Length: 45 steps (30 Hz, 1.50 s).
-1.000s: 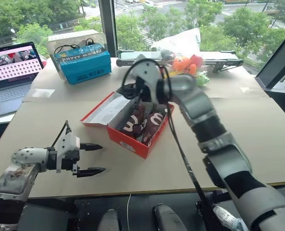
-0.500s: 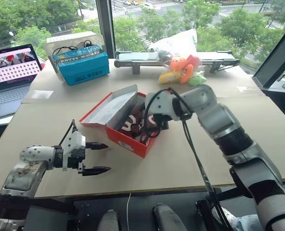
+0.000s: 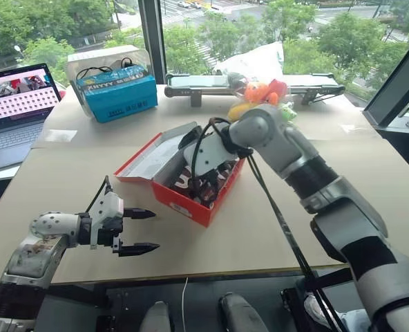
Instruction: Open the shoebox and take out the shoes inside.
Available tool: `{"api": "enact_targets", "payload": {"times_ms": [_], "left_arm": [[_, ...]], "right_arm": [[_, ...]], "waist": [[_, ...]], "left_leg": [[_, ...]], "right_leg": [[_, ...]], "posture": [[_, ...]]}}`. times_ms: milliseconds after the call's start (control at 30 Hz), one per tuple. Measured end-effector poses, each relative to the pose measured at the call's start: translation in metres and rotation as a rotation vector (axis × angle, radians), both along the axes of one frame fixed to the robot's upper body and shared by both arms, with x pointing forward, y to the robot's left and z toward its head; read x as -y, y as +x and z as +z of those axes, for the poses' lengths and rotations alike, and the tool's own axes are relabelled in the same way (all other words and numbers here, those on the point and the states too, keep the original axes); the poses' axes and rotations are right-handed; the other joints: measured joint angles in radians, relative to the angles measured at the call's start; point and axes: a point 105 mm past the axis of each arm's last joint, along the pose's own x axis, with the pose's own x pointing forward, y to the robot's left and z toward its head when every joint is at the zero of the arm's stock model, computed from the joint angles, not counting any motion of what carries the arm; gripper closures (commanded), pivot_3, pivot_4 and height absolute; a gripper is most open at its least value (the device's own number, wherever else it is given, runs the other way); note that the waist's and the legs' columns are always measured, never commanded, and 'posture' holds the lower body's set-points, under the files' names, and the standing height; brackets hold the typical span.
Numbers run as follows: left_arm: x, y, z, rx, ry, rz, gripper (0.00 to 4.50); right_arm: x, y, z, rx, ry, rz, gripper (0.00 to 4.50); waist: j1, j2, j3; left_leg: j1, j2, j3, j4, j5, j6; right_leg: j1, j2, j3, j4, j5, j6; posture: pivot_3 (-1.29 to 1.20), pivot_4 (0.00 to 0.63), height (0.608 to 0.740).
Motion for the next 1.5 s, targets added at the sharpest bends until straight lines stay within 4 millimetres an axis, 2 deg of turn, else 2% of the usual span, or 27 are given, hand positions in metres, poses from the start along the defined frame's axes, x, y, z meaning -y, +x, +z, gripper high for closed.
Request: {"api": "enact_targets", "payload": {"times_ms": [200,400,567,833,933,1167,1233,1500], "left_arm": [[0.002,-0.002,0.0,-0.01,-0.005,-0.005,0.0],[0.005,-0.008,0.001,-0.015,-0.019,-0.016,0.0],[0.004,-0.009,-0.001,-0.034,-0.025,-0.007,0.0],[0.006,-0.01,0.001,-0.024,-0.022,-0.008,0.0],[0.006,-0.01,0.001,-0.022,-0.022,-0.005,0.0],[0.007,-0.007,0.004,-0.008,-0.022,-0.007,0.0],[0.007,-0.006,0.005,-0.004,-0.022,-0.008,0.0],[0.006,-0.002,0.005,-0.005,-0.026,0.0,0.0]], "right_arm": [[0.001,0.006,-0.029,0.046,-0.176,0.054,0.08],[-0.008,0.016,-0.037,0.103,-0.25,0.078,0.08],[-0.019,0.016,-0.057,0.095,-0.289,0.098,0.08],[-0.022,0.016,-0.058,0.069,-0.267,0.096,0.08],[-0.022,0.016,-0.056,0.055,-0.253,0.092,0.77],[-0.026,0.015,-0.051,0.029,-0.197,0.085,3.05],[-0.027,0.014,-0.05,0.03,-0.19,0.086,3.54],[-0.027,0.016,-0.049,0.016,-0.165,0.057,3.54]], "waist": [[-0.002,0.0,0.0],[-0.007,0.0,0.0],[-0.006,0.0,0.0],[-0.009,0.0,0.0],[-0.008,0.0,0.0],[-0.007,0.0,0.0],[-0.006,0.0,0.0],[-0.005,0.0,0.0]], "left_leg": [[0.0,0.0,0.0,0.0,0.0,0.0],[0.004,0.0,0.0,0.0,0.0,0.0],[0.005,0.0,0.0,0.0,0.0,0.0],[0.007,0.001,0.0,0.0,0.0,0.0],[0.007,0.001,0.0,-0.001,0.0,0.0],[0.007,0.001,0.0,-0.001,0.0,0.0],[0.007,0.001,0.0,-0.001,0.0,0.0],[0.007,0.0,0.0,-0.001,0.0,0.0]], "right_leg": [[0.0,0.0,0.0,0.002,0.0,-0.001],[0.001,0.001,0.0,0.005,-0.001,-0.004],[0.001,0.001,0.0,0.005,-0.002,-0.003],[0.003,0.001,0.0,0.005,-0.003,-0.003],[0.003,0.001,0.0,0.005,-0.003,-0.003],[0.003,0.001,0.0,0.005,-0.003,-0.003],[0.003,0.001,0.0,0.005,-0.003,-0.003],[0.003,0.001,0.0,0.005,-0.003,-0.003]], "posture": [[0.0,0.15,0.74],[0.0,0.15,0.74],[0.0,0.15,0.74],[0.0,0.15,0.74],[0.0,0.15,0.74],[0.0,0.15,0.74],[0.0,0.15,0.74],[0.0,0.15,0.74]]}}
